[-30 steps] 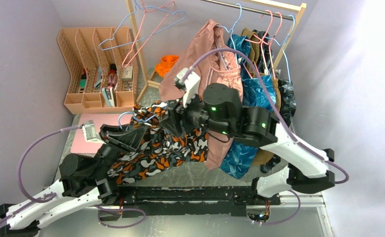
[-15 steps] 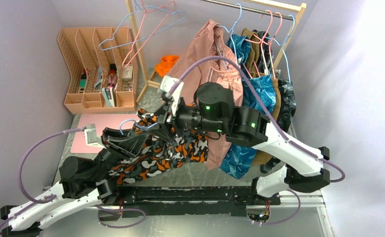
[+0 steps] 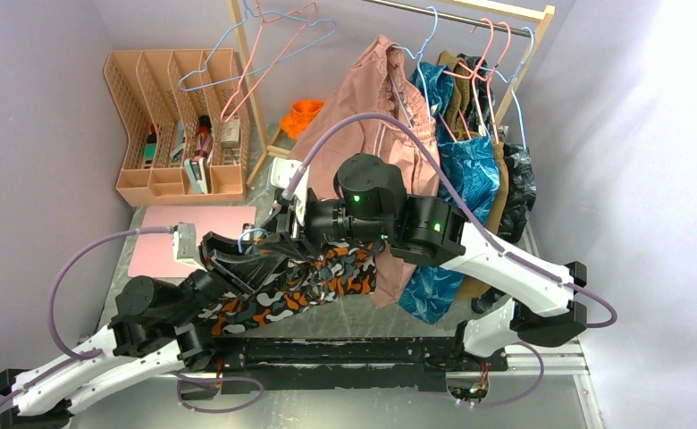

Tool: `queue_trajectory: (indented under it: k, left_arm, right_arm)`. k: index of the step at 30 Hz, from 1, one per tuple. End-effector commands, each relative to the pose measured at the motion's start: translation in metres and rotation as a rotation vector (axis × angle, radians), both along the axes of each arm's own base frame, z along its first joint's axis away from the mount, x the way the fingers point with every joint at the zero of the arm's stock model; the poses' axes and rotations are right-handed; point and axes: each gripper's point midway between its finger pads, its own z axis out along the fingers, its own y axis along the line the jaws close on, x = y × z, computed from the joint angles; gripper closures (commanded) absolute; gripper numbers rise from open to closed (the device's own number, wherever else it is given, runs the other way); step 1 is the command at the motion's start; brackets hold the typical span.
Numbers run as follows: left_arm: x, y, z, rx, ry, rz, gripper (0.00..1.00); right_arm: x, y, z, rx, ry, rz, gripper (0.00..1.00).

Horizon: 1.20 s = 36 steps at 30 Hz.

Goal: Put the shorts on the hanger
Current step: Hang the shorts on the hanger.

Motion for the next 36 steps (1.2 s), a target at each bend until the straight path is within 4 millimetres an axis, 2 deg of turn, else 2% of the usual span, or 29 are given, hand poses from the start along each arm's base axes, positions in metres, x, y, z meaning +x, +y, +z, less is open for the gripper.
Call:
queue_trajectory:
  k: [1,3,5,7,10,11,17,22,29,34,36]
  left_arm:
    - [-0.015,0.004,0.028,-0.05,-0.055,-0.062,0.93]
    - [-0.015,0.003,0.028,-0.044,-0.054,-0.063,0.93]
    - [-0.015,0.004,0.028,-0.037,-0.049,-0.06,0.93]
    - [-0.012,0.006,0.027,-0.02,-0.035,-0.04,0.89]
    - [-0.01,0.013,0.025,0.02,-0.016,-0.01,0.73]
    - [-0.009,0.017,0.026,0.027,-0.013,0.001,0.71]
    - [-0.008,0.041,0.025,0.038,0.008,0.065,0.69]
    - [-0.006,0.052,0.019,0.061,0.026,0.101,0.66]
    - [-0.008,0.06,0.019,0.071,0.036,0.118,0.67]
    - [-0.01,0.064,0.021,0.069,0.031,0.114,0.85]
    - [-0.011,0.063,0.022,0.07,0.028,0.109,0.88]
  right_arm:
    - [-0.004,0.004,0.008,0.027,-0.014,0.035,0.72]
    - [-0.004,0.004,0.009,0.033,-0.011,0.028,0.84]
    - [0.0,0.003,0.01,0.036,-0.014,0.006,1.0]
    - [0.006,0.0,0.013,0.043,-0.019,-0.034,1.0]
    - [0.014,-0.012,0.017,0.06,-0.029,-0.102,1.0]
    - [0.017,-0.017,0.019,0.07,-0.034,-0.125,1.0]
    - [0.027,-0.037,0.024,0.113,-0.037,-0.224,1.0]
    - [0.034,-0.046,0.024,0.127,-0.034,-0.283,1.0]
    - [0.05,-0.059,0.023,0.16,-0.029,-0.399,1.0]
    - [0.052,-0.06,0.021,0.167,-0.024,-0.412,1.0]
    - [0.051,-0.059,0.021,0.166,-0.021,-0.408,1.0]
